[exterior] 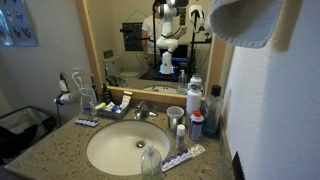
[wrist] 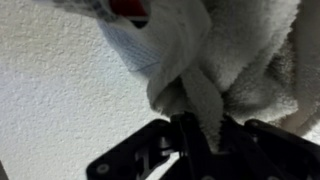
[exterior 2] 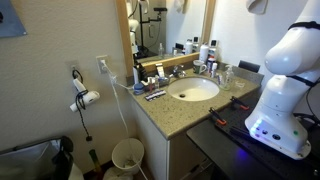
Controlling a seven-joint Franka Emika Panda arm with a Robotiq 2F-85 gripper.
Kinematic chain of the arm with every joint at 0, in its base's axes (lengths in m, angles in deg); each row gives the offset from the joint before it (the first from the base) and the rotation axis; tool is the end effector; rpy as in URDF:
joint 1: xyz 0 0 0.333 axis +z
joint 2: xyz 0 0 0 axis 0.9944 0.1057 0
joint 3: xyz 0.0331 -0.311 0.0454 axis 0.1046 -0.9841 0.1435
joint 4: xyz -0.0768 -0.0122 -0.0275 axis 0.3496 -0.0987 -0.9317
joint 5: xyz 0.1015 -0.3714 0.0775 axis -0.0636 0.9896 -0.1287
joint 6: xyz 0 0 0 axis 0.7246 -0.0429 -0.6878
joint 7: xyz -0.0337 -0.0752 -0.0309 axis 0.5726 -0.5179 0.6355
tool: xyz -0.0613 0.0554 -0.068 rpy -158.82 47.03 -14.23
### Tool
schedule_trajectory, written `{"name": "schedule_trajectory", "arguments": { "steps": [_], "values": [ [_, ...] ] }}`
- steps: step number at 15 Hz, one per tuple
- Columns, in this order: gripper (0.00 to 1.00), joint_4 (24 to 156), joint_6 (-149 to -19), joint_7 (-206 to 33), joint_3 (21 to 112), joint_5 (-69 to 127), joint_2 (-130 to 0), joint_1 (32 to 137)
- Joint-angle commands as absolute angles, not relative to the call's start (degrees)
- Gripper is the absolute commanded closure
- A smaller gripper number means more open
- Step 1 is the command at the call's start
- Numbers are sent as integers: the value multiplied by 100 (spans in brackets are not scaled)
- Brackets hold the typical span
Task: Pick up the towel from the hand basin, wipe the wall with it and put the towel back on the hand basin.
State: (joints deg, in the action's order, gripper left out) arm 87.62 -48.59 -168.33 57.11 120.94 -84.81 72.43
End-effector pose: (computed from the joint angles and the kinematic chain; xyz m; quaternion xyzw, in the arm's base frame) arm 0.4590 -0.3165 0.7661 0.4162 -0.5354 0.4395 0.5890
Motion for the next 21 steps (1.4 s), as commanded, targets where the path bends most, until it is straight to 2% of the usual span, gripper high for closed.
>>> {"name": "schedule_trajectory", "arguments": {
  "steps": [1,21],
  "values": [
    [96,9005,-5042,-16582,5701,12033,-8608,7196],
    [96,10127,-5254,-15465,5687,11822,-9086,7223]
  ]
}}
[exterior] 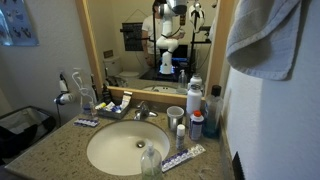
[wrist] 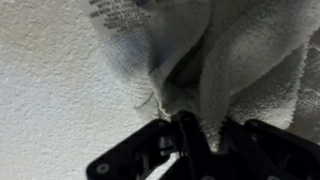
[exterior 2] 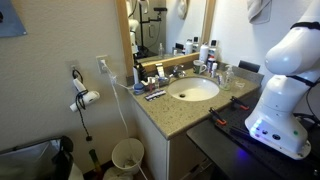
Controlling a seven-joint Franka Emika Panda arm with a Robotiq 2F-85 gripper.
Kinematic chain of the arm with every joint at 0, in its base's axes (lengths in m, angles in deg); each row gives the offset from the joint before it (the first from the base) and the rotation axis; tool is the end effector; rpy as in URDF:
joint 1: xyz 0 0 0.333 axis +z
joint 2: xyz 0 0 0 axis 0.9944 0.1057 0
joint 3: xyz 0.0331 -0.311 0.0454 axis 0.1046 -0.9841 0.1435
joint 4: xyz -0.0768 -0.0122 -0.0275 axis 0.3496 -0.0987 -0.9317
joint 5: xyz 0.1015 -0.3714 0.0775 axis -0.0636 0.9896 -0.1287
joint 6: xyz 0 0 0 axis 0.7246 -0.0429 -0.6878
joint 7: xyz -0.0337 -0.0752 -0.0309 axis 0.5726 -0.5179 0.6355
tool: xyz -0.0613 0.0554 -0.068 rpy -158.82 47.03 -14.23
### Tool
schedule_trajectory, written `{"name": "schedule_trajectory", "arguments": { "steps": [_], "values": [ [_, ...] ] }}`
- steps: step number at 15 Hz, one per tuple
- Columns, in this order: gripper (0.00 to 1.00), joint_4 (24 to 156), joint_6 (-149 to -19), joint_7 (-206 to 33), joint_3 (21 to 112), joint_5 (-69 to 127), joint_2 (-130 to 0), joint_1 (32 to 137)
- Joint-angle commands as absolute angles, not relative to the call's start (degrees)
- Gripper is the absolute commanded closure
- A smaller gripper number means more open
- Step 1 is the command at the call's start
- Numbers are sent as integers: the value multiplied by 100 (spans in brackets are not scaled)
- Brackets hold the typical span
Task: Pick up the towel from the hand basin, wipe the wall with it and put the towel back on the hand basin.
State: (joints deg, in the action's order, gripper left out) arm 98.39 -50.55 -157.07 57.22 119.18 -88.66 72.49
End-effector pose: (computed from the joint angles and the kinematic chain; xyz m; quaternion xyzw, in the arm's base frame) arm 0.4525 -0.3126 0.7052 0.5228 -0.4696 0.3466 0.6213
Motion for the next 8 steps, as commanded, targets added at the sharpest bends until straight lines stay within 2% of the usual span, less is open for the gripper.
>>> {"name": "schedule_trajectory", "arguments": {
  "steps": [1,8],
  "values": [
    [96,10168,-5250,-15451,5682,11793,-9102,7222],
    [96,10276,-5184,-15506,5679,11702,-9155,7223]
  ]
}}
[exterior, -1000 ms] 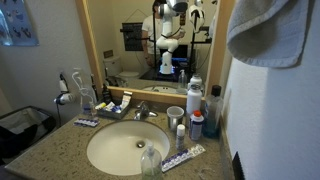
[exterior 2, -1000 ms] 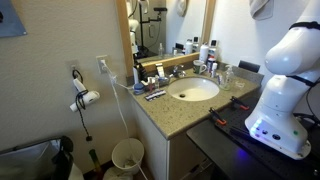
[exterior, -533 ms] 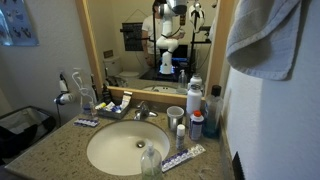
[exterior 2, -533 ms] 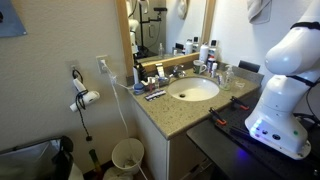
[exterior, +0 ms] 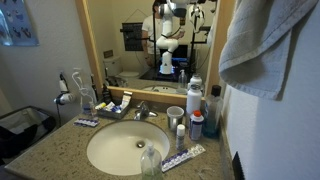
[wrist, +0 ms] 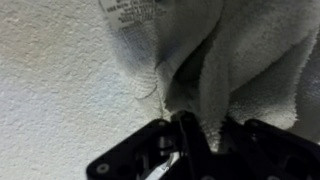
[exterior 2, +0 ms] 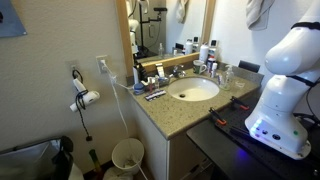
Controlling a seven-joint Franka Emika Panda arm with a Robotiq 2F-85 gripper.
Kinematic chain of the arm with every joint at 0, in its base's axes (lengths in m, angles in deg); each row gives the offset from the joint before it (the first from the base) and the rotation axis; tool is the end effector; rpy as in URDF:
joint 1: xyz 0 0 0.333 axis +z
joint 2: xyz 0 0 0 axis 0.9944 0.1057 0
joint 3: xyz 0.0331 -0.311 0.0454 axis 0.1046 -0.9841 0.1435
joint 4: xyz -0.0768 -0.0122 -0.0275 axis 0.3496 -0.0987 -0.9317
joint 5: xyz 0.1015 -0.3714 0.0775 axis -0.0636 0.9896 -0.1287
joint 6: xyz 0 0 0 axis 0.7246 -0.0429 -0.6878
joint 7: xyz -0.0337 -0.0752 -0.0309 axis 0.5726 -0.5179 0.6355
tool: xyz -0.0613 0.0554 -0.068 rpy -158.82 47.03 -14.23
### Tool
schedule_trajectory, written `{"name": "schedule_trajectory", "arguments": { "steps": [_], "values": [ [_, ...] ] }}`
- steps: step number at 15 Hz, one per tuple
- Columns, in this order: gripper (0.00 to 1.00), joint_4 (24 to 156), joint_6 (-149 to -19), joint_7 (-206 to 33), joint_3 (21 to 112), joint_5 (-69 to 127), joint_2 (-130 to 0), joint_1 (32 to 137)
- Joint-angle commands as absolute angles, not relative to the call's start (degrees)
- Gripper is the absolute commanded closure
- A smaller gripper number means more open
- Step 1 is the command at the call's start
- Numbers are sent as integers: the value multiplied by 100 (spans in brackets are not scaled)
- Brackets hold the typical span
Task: Pick up the towel from the hand basin, wipe the wall with it and put the towel back on the hand basin.
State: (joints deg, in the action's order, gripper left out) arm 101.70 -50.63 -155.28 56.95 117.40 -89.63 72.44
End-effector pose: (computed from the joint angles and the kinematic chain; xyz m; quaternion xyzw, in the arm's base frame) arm 0.4471 -0.3141 0.6822 0.5480 -0.4638 0.3175 0.6195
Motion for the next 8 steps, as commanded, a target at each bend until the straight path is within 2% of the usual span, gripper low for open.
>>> {"name": "schedule_trajectory", "arguments": {
  "steps": [1,8],
  "values": [
    [96,10257,-5160,-15613,5688,11729,-9178,7225],
    [96,10287,-5054,-16265,5857,11900,-9698,7323]
  ]
}}
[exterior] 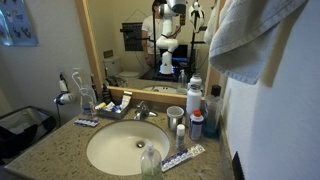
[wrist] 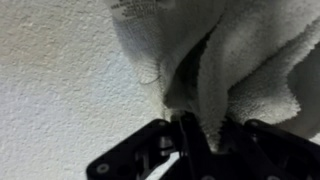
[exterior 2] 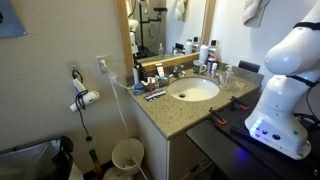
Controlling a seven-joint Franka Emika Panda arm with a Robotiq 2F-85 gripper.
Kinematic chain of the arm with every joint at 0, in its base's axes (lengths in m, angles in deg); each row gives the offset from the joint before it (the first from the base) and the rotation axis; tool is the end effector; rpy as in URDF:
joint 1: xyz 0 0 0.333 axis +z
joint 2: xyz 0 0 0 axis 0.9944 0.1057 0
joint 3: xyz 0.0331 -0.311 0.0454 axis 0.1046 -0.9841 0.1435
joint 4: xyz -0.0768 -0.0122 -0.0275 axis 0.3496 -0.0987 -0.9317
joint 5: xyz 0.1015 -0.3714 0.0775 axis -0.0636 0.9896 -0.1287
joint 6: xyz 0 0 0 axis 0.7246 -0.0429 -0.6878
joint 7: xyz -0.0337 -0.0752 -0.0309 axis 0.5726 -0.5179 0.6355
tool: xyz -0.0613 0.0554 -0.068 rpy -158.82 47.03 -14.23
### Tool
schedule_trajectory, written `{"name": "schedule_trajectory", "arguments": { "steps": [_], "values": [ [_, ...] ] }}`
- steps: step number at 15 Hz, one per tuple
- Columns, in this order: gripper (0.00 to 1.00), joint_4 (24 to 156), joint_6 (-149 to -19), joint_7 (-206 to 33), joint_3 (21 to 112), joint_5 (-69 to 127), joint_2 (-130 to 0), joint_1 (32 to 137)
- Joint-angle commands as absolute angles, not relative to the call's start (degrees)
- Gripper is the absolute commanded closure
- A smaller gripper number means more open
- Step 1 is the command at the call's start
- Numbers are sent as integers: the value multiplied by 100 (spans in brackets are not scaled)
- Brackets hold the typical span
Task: Pick up the towel from the hand basin, wipe the wall with it and put the towel back on the hand basin.
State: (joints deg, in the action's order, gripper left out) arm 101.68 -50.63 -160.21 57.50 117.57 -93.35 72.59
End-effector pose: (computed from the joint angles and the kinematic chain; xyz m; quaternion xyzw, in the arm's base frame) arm 0.4277 -0.3036 0.7148 0.5143 -0.4993 0.3681 0.5922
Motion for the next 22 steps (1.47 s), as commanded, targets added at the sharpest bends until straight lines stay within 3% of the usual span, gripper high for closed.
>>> {"name": "schedule_trajectory", "arguments": {
  "steps": [1,7,22],
  "values": [
    [96,10283,-5055,-16328,5892,11915,-9779,7346],
    [96,10019,-5113,-16595,6002,11992,-9863,7496],
    [96,8397,-5233,-16521,5813,11877,-8575,7411]
  ]
}}
